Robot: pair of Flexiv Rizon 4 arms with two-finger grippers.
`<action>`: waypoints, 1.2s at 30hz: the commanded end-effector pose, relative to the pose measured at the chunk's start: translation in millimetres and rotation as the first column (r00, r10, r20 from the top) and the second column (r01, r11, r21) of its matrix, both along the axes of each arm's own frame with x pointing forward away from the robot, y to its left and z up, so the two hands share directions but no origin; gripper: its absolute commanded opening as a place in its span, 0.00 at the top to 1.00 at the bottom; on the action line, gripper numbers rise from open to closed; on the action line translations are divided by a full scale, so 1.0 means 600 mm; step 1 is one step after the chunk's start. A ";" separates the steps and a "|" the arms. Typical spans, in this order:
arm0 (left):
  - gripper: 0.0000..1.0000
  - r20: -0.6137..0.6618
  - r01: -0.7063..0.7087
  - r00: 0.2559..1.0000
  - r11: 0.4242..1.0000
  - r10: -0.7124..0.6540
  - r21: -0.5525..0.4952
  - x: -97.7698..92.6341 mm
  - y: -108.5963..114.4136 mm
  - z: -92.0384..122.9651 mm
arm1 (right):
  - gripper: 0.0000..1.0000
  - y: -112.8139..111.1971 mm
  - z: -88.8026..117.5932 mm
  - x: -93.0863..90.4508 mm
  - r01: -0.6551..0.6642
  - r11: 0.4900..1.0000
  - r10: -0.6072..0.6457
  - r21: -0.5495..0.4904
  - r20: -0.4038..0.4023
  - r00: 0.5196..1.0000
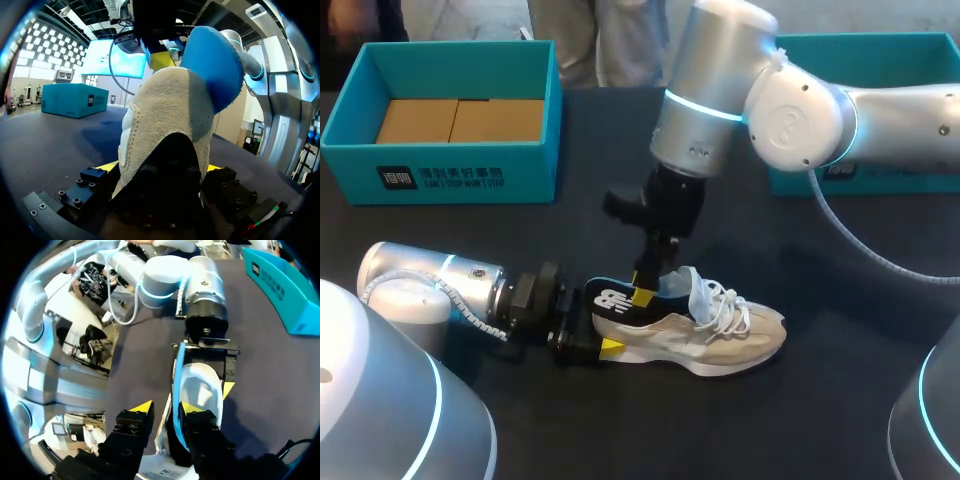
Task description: Take the shoe out of the shoebox, open the shoe tongue, remove and reinsert the insole, then place the shoe into the shoebox
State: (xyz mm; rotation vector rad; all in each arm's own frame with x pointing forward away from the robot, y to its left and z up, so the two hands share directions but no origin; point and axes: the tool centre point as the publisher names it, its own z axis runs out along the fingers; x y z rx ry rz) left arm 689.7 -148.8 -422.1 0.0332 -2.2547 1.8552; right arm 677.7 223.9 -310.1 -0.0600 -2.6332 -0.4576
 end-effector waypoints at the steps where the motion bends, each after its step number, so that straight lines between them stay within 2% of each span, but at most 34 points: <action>1: 1.00 -0.001 -0.002 1.000 1.000 0.002 0.001 0.002 0.000 -0.007 | 0.65 -0.012 -0.008 -0.005 0.064 0.998 -0.064 -0.003 0.000 0.998; 14: 1.00 -0.001 -0.002 1.000 1.000 0.002 0.001 0.002 0.000 -0.007 | 0.65 -0.031 -0.033 -0.006 0.201 0.980 -0.201 0.006 -0.004 0.980; 24: 1.00 -0.001 -0.002 1.000 1.000 0.002 0.001 0.002 0.000 -0.007 | 0.65 -0.024 -0.042 0.004 0.217 0.975 -0.216 0.057 -0.027 0.976; 36: 1.00 -0.001 -0.002 1.000 1.000 0.002 0.001 0.002 0.000 -0.007 | 0.68 -0.014 -0.061 -0.004 0.232 0.969 -0.226 0.079 -0.080 0.971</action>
